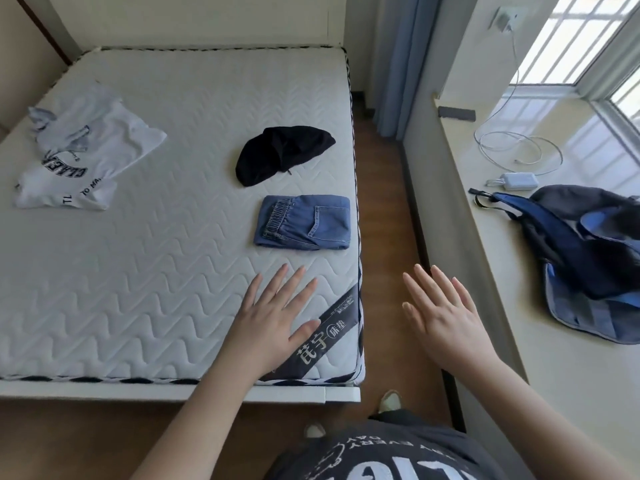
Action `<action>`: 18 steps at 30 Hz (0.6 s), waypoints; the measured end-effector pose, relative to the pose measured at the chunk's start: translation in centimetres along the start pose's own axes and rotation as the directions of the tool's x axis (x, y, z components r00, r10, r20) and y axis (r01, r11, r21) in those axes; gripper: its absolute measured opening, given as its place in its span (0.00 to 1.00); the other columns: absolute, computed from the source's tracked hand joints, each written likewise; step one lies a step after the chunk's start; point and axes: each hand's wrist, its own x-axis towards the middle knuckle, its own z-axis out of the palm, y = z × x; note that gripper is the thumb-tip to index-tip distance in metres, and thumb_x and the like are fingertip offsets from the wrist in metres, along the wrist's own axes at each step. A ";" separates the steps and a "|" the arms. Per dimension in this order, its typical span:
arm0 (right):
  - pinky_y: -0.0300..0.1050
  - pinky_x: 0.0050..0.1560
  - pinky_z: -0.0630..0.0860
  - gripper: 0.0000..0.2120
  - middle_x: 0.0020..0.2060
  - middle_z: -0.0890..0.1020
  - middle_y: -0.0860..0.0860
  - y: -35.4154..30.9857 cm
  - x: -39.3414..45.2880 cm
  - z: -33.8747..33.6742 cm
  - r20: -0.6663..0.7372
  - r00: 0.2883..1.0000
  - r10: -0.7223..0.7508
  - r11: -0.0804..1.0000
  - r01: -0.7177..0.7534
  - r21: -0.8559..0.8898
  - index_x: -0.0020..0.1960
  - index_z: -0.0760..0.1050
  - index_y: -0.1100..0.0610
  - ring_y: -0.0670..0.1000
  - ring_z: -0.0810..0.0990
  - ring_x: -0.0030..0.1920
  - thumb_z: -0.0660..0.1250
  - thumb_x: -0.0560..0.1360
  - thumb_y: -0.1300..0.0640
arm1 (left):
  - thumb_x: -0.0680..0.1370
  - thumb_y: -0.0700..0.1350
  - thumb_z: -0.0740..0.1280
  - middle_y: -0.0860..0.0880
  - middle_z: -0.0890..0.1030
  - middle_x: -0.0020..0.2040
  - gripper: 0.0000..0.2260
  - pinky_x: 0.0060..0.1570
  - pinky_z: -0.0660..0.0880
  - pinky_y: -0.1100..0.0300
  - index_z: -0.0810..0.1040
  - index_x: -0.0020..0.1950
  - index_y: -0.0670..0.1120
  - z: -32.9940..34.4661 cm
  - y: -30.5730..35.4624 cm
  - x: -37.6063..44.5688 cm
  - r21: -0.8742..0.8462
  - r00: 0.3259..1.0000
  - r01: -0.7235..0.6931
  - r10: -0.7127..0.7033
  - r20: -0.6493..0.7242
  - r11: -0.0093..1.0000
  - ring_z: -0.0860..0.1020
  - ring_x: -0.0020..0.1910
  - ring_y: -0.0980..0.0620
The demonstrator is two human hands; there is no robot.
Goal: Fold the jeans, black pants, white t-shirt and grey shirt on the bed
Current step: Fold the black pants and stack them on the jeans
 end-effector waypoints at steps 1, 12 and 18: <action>0.48 0.78 0.43 0.27 0.78 0.58 0.47 0.5 0.1 -0.2 -0.005 1.000 0.004 1.000 -0.004 0.005 0.78 0.58 0.47 0.50 0.50 0.79 0.43 0.82 0.40 | 0.76 0.68 0.30 0.57 0.38 0.79 0.28 0.75 0.35 0.47 0.31 0.74 0.62 -0.4 0.5 0.9 -0.008 1.000 -0.006 0.006 -0.010 1.000 0.34 0.77 0.54; 0.50 0.77 0.43 0.26 0.78 0.58 0.47 12.1 7.9 -0.7 -0.037 0.997 0.070 0.996 -0.068 0.049 0.78 0.58 0.48 0.50 0.51 0.79 0.53 0.81 0.45 | 0.79 0.66 0.42 0.51 0.47 0.81 0.31 0.75 0.42 0.44 0.43 0.80 0.54 -1.4 10.9 15.7 0.083 0.997 -0.069 0.072 -0.039 0.994 0.43 0.79 0.50; 0.52 0.77 0.49 0.25 0.76 0.63 0.49 18.7 13.7 -1.5 -0.071 0.997 0.006 0.994 0.002 0.113 0.77 0.63 0.51 0.52 0.56 0.78 0.53 0.80 0.47 | 0.80 0.63 0.44 0.50 0.53 0.80 0.30 0.76 0.45 0.42 0.51 0.80 0.53 -2.4 15.0 22.9 0.101 0.996 0.055 -0.047 -0.076 0.993 0.49 0.79 0.48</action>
